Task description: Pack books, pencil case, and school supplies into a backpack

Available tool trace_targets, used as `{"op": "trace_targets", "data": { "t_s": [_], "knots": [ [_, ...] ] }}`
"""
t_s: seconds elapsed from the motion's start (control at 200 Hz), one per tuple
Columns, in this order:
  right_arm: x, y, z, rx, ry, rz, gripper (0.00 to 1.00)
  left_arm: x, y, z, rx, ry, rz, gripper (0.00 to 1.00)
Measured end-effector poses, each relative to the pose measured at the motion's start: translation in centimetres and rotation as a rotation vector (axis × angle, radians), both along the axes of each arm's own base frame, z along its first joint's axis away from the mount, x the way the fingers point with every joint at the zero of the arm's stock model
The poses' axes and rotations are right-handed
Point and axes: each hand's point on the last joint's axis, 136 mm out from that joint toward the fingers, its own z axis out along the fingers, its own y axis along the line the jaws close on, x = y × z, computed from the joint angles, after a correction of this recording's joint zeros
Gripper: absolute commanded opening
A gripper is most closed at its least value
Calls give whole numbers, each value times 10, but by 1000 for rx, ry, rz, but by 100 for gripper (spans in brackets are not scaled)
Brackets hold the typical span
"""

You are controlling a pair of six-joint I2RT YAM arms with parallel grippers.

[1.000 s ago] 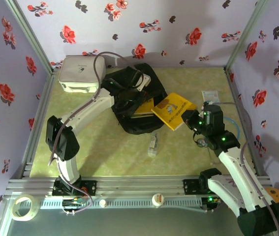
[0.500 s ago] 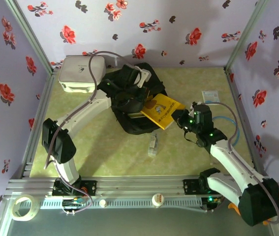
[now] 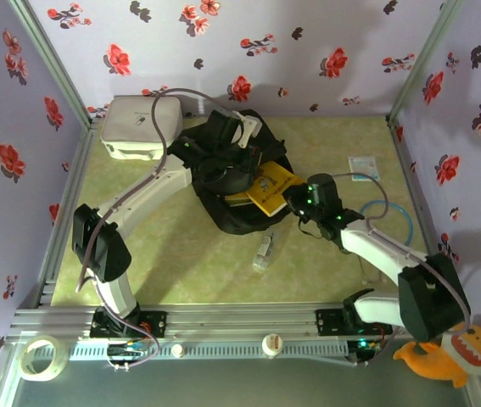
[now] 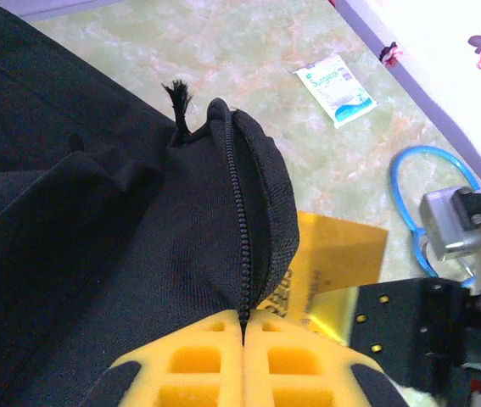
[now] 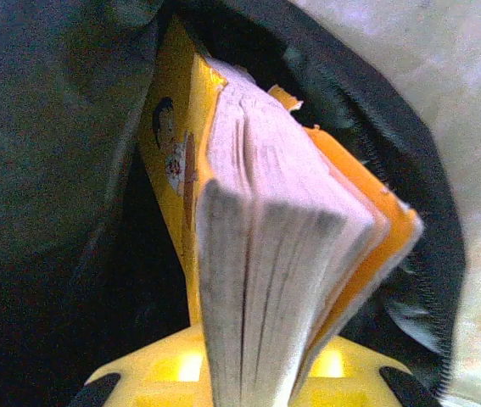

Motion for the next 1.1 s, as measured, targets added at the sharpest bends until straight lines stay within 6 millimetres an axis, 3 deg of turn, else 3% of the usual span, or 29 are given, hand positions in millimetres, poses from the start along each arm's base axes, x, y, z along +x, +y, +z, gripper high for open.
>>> {"op": "trace_targets", "data": {
  "t_s": [0.375,0.575,0.725,0.88,1.1],
  "knots": [
    [33,35,-14,50,20,-77,19,-2,-2,3,-39,27,9,0],
    [55,50,-29,123,11,-113,21,4,9,14,-83,30,43,0],
    [72,72,-38,165,14,-111,23,4,17,17,-108,40,63,0],
    [81,91,-39,234,-5,-103,32,4,19,20,-134,59,63,0],
    [81,95,-33,273,-15,-97,51,6,24,20,-145,71,66,0]
  ]
}}
